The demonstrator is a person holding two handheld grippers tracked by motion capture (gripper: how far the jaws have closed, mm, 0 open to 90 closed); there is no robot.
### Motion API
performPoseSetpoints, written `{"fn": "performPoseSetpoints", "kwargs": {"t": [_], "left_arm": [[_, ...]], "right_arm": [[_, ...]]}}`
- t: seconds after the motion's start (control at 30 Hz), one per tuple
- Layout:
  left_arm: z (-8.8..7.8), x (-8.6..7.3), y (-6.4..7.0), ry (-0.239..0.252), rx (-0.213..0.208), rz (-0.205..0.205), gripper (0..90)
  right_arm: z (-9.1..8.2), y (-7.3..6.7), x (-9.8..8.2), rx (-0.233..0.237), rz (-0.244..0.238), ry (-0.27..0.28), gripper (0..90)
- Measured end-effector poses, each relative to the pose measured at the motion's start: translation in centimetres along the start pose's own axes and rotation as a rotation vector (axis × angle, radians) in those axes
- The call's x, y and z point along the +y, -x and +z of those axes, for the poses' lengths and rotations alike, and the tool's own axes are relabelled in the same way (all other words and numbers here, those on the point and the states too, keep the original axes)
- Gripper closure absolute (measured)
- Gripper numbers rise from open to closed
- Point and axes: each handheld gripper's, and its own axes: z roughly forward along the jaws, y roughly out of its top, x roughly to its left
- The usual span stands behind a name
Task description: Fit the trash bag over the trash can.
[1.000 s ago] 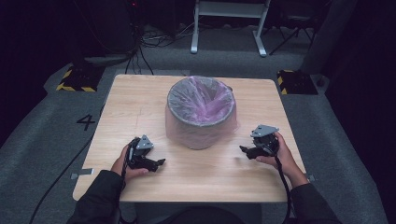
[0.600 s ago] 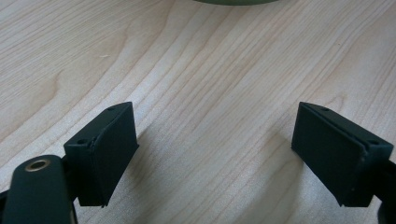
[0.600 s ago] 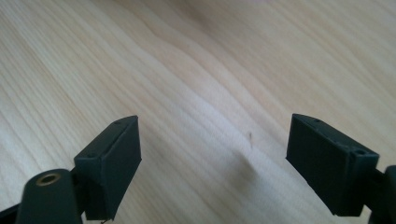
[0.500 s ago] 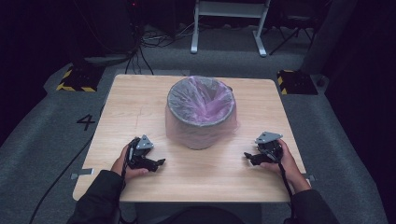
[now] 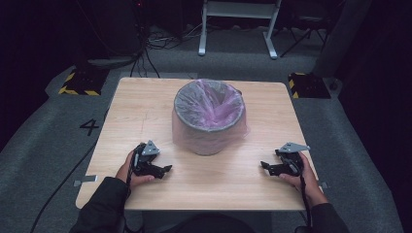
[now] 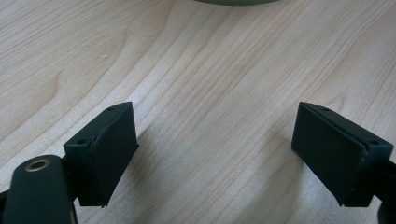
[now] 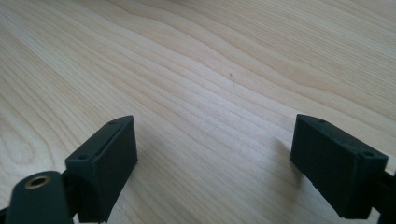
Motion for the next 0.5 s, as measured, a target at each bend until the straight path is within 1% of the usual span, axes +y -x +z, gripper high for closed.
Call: {"fn": "performPoseSetpoints", "kwargs": {"t": [0.33,0.5], "left_arm": [[0.0,0.0,0.0,0.001,0.001,-0.002,14.0],[0.0,0.0,0.0,0.000,0.006,0.000,14.0]], "right_arm": [[-0.9,1.1,-0.8,-0.029,0.032,0.000,14.7],[-0.9,1.2,-0.8,-0.031,0.035,-0.002,14.4]]}}
